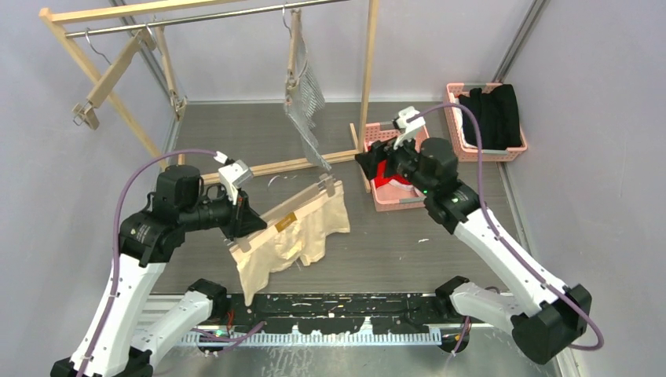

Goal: Remove the underwear clipped to the hanger

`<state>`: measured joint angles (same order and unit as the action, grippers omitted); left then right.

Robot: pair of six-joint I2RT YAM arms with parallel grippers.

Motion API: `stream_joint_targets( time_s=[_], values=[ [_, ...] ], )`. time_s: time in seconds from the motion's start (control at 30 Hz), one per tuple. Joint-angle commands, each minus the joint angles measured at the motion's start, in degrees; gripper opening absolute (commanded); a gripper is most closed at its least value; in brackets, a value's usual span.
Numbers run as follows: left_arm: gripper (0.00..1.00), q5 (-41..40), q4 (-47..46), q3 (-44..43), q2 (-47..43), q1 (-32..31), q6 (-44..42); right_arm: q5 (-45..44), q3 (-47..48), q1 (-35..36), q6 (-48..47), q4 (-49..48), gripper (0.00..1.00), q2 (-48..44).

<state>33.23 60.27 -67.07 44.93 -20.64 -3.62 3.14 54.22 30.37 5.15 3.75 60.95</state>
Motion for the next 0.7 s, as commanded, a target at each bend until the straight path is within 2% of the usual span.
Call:
stream_joint_targets(
  time_s=[0.0, 0.33, 0.67],
  values=[
    [0.03, 10.82, -11.52, 1.02, -1.8, -0.19, 0.02, 20.73, 3.25, -3.63, 2.62, -5.26, 0.81, -4.18],
    [0.03, 14.13, -15.83, 2.11, 1.7, -0.19, -0.62, 41.74, 2.55, -5.54, 10.82, -13.86, 0.83, -0.99],
    [0.03, 13.61, -17.09, 1.8, 3.27, -0.19, -0.69, 48.63, 0.21, -6.09, 16.1, -22.24, 0.84, 1.47]
  ],
)
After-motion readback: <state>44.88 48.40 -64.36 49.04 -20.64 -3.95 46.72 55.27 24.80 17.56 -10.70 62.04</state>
